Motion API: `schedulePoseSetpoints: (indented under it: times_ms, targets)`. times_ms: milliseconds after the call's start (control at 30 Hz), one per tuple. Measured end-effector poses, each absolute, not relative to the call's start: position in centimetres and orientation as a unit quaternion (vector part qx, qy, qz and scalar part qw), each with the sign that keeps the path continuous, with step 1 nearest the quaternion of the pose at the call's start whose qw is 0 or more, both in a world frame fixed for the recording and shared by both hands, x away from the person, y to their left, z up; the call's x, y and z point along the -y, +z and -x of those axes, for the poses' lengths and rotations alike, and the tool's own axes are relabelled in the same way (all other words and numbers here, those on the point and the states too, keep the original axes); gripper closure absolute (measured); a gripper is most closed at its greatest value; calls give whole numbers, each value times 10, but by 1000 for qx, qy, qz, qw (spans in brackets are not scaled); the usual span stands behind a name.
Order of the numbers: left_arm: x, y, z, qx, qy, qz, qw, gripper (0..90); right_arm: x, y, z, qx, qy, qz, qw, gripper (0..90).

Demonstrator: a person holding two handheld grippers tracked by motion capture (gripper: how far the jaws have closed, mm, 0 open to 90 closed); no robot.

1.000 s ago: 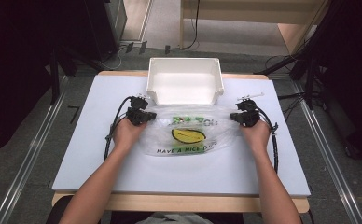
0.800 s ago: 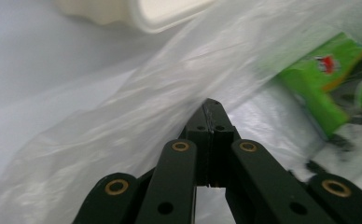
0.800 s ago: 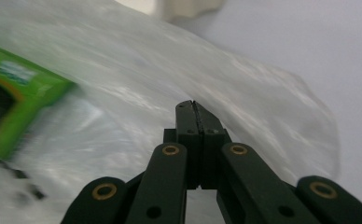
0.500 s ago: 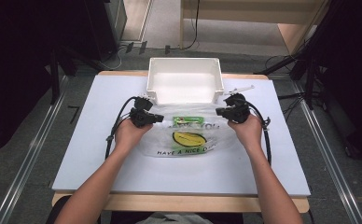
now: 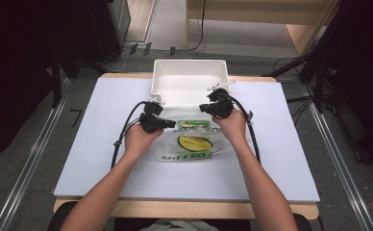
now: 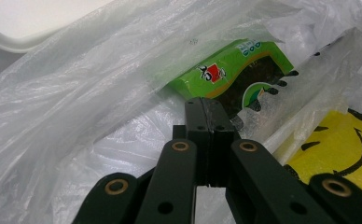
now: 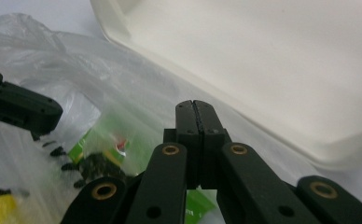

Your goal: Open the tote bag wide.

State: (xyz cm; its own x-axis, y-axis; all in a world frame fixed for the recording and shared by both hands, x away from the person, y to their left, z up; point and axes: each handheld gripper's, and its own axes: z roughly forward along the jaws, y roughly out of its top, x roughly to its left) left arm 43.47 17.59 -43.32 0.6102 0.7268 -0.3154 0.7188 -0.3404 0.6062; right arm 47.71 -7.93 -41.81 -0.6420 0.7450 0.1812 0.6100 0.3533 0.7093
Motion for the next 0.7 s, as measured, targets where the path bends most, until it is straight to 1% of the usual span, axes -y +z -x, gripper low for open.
schedulePoseSetpoints:
  times_ms: [100,233,400,700]
  targets:
    - [-177,-435,-435,-444,3,-814,374,900,72,-423,-482,-823,380,-416,74,900]
    - [-178,-440,-434,-448,0,-813,372,900,61,-430,-488,-832,368,-410,71,900]
    - [-180,-445,-433,-446,-3,-815,368,900,56,-449,-492,-842,347,-411,53,900]
    - [-182,-453,-430,-445,-8,-818,364,900,52,-459,-492,-853,324,-405,54,900]
